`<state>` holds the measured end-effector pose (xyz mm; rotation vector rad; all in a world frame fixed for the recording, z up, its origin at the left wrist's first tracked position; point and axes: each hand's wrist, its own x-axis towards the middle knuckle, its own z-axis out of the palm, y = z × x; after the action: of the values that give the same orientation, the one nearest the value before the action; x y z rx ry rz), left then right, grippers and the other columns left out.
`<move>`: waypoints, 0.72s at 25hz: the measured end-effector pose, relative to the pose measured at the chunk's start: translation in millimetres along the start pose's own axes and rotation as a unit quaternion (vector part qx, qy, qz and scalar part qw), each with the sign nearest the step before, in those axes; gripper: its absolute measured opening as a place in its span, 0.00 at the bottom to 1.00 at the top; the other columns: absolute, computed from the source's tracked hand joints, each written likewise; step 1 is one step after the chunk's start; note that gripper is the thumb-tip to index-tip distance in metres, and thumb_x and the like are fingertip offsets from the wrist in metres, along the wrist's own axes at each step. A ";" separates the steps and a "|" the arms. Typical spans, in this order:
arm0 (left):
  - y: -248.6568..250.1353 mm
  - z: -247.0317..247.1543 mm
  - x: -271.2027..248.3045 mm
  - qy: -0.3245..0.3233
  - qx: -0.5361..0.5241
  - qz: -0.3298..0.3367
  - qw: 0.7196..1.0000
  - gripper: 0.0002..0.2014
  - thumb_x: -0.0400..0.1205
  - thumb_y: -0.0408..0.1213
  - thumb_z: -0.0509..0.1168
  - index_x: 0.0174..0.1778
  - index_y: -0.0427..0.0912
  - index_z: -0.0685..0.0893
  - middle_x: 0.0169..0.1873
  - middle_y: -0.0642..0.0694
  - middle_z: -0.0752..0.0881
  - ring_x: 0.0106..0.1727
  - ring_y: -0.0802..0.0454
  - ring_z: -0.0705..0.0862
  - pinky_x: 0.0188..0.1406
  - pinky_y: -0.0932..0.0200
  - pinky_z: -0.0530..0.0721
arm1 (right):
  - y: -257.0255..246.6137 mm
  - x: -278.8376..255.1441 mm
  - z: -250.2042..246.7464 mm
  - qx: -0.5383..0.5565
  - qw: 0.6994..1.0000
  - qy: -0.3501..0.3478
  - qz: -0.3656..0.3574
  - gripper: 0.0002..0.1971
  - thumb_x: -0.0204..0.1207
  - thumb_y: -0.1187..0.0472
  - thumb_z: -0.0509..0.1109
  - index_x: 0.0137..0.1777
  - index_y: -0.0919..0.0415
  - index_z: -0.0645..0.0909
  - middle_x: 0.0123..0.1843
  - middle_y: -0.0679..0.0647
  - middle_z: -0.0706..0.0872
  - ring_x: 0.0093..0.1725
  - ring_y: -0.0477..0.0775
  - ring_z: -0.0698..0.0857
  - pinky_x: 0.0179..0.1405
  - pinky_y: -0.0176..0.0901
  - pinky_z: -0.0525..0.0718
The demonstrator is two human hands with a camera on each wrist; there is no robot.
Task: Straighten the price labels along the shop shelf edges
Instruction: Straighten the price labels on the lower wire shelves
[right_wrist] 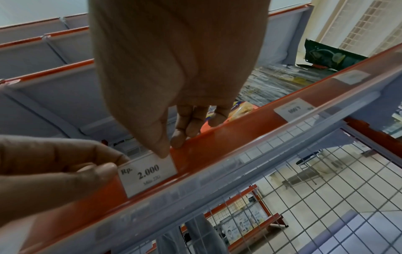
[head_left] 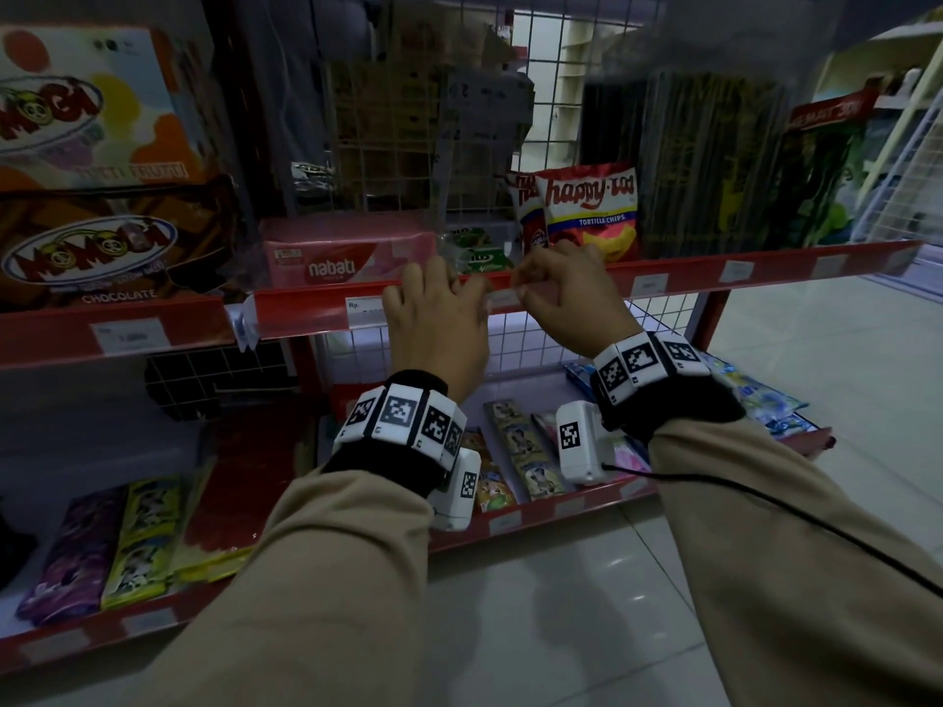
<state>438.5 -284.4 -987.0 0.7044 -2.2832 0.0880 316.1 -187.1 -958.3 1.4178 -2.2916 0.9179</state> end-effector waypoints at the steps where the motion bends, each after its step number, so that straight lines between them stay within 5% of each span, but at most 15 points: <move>1: -0.2 0.7 1.2 -0.004 0.005 0.000 1.000 0.10 0.83 0.42 0.58 0.58 0.51 0.80 0.54 0.44 0.74 0.57 0.42 0.69 0.53 0.50 0.61 | 1.0 0.1 -0.3 -0.019 1.000 -0.001 -0.007 0.09 0.77 0.59 0.66 0.55 0.53 0.83 0.55 0.55 0.80 0.62 0.61 0.70 0.61 0.58 0.74; 9: -4.4 4.0 6.7 0.001 -0.004 -0.008 1.000 0.09 0.84 0.41 0.56 0.55 0.47 0.80 0.54 0.43 0.76 0.57 0.41 0.71 0.52 0.49 0.63 | 4.5 1.5 0.9 -0.036 0.999 0.000 -0.021 0.09 0.76 0.62 0.65 0.54 0.56 0.82 0.56 0.56 0.80 0.61 0.59 0.69 0.56 0.49 0.70; 18: -4.5 4.7 6.0 0.019 -0.003 -0.005 1.000 0.09 0.84 0.41 0.57 0.57 0.47 0.80 0.55 0.43 0.77 0.57 0.41 0.72 0.54 0.48 0.65 | 4.6 0.1 0.1 -0.057 0.998 -0.004 -0.027 0.10 0.77 0.62 0.64 0.56 0.56 0.81 0.57 0.57 0.80 0.63 0.61 0.70 0.59 0.55 0.74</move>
<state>434.3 -292.2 -987.0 0.7046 -2.2430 0.0885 312.1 -185.8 -959.9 1.4299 -2.2596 0.7548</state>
